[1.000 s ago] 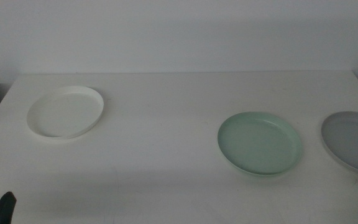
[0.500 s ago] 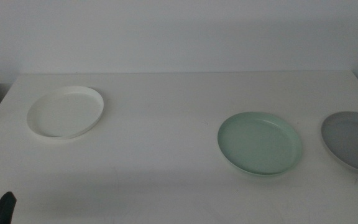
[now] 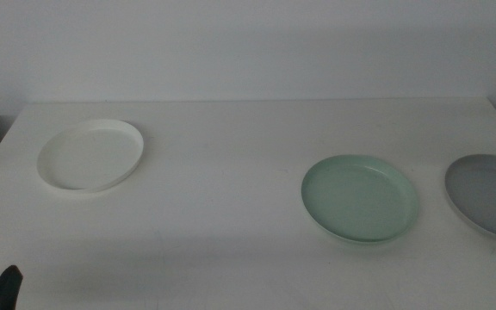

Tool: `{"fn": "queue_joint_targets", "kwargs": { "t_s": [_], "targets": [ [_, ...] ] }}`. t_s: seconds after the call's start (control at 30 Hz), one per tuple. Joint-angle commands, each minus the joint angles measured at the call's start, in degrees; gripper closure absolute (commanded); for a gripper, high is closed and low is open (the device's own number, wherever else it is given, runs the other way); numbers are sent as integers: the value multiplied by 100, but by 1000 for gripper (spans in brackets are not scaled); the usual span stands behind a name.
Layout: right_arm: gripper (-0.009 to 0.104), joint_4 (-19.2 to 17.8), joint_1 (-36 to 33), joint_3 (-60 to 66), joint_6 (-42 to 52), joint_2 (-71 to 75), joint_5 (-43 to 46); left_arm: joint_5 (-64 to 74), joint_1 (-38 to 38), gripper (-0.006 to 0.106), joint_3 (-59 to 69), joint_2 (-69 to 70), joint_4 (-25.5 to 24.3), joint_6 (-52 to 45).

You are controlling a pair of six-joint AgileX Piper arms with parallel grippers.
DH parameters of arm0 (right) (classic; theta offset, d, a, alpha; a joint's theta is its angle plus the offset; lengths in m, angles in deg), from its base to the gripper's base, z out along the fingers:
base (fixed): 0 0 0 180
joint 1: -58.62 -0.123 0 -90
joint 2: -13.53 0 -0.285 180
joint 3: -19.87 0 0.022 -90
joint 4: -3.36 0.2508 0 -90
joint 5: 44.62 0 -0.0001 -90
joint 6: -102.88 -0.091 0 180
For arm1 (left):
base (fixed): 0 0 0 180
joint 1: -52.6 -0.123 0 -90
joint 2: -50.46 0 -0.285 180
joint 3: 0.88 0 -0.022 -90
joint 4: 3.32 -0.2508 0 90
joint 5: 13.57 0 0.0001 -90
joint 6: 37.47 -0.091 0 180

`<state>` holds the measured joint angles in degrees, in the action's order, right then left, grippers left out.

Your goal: Stack the three bowls on top of each other.

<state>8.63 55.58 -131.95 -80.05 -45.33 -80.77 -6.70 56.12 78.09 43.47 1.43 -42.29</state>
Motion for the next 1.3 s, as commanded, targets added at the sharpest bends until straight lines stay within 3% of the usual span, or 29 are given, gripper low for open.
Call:
{"fn": "queue_joint_targets", "kwargs": {
  "t_s": [0.0,0.57,0.83,1.1,1.27],
  "targets": [
    [46,39,-10,-499,25,-471,55,-465,-9,-4,-28,74,41,68],
    [46,260,-10,-2714,68,-4095,-1188,-465,-9,-4,-28,74,41,68],
    [46,539,-48,-2879,68,-5160,-939,-465,-9,-4,-28,74,41,68],
    [56,539,-182,-2879,68,-5862,-765,-465,-9,-4,-28,74,41,68],
    [69,564,-189,-2879,68,-6130,-699,-465,-9,-4,-28,74,41,68]
  ]
}}
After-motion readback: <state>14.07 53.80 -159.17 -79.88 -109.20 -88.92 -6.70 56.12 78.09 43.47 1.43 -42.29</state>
